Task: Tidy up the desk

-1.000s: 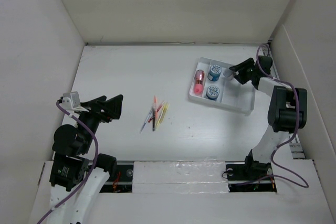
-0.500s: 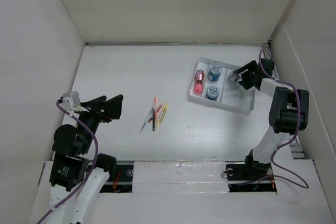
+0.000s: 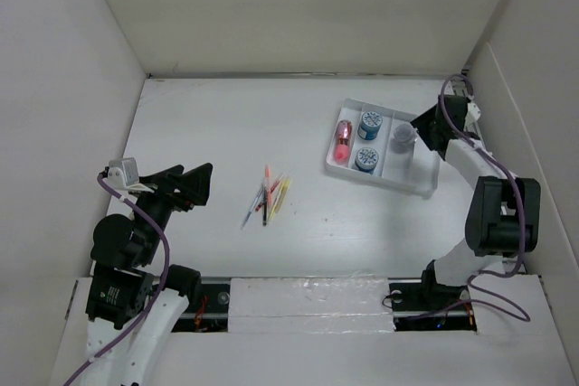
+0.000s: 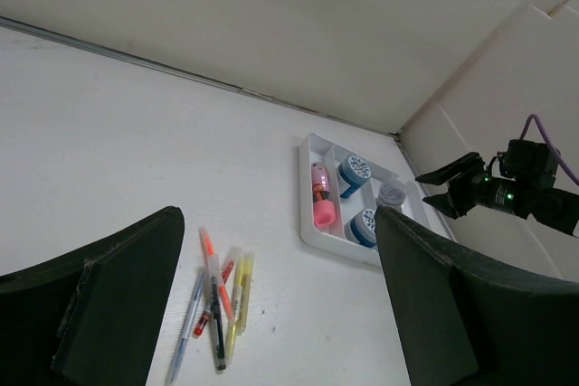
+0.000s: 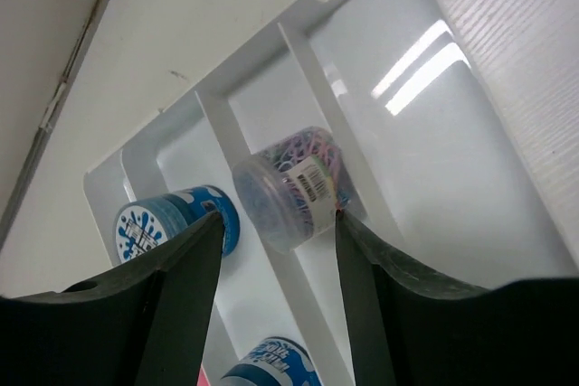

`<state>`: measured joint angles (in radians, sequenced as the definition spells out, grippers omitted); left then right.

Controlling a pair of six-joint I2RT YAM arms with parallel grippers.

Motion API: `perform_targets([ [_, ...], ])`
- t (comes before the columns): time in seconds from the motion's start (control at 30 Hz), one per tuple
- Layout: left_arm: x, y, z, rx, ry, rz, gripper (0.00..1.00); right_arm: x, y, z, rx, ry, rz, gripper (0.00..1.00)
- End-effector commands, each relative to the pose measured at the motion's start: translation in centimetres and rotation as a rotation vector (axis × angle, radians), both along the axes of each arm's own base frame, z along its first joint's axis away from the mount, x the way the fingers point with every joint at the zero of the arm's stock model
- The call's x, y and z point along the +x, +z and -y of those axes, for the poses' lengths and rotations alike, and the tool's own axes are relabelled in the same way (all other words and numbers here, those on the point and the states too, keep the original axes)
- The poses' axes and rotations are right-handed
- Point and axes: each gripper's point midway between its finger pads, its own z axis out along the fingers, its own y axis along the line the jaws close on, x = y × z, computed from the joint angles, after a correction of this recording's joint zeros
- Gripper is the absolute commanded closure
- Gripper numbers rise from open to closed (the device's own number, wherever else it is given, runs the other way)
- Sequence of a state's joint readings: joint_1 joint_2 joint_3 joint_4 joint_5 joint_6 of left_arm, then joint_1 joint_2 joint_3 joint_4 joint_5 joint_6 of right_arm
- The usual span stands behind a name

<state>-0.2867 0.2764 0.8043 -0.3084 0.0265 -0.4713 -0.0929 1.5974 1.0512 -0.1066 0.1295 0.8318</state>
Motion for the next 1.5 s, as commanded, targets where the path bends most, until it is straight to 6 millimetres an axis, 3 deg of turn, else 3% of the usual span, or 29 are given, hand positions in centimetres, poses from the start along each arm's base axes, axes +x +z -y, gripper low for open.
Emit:
perform_targets([
  [0.0,-0.1,1.2,0.3,-0.001,-0.018,0.054,0.17,0.2,1.4,-0.3,-0.167,-0.040,-0.039,0.41],
  [0.23,0.0,1.1,0.3,0.000,-0.018,0.051,0.17,0.3,0.5,-3.5,-0.289,0.033,-0.106,0.19],
  [0.37,-0.1,1.1,0.4,0.000,-0.023,0.051,0.17,0.2,0.0,-3.5,-0.393,0.000,-0.158,0.05],
  [0.63,0.1,1.0,0.5,0.002,-0.026,0.047,0.17,1.0,-1.6,-3.1,-0.483,-0.010,-0.255,0.05],
  [0.83,0.2,0.9,0.5,0.004,-0.024,0.043,0.17,2.6,-0.5,-3.1,-0.534,-0.018,-0.275,0.06],
  [0.97,0.2,0.9,0.5,0.004,-0.026,0.043,0.17,3.4,-0.9,-3.4,-0.572,0.004,-0.323,0.05],
  [1.23,0.2,0.9,0.5,0.005,-0.026,0.041,0.17,3.0,-2.9,-2.9,-0.581,0.010,-0.374,0.06],
  [1.33,0.2,0.9,0.5,0.004,-0.026,0.043,0.17,2.9,-3.7,-2.5,-0.577,0.010,-0.393,0.08],
  [1.47,0.2,0.9,0.5,0.005,-0.024,0.041,0.17,3.0,-3.9,-2.3,-0.563,0.011,-0.389,0.23],
])
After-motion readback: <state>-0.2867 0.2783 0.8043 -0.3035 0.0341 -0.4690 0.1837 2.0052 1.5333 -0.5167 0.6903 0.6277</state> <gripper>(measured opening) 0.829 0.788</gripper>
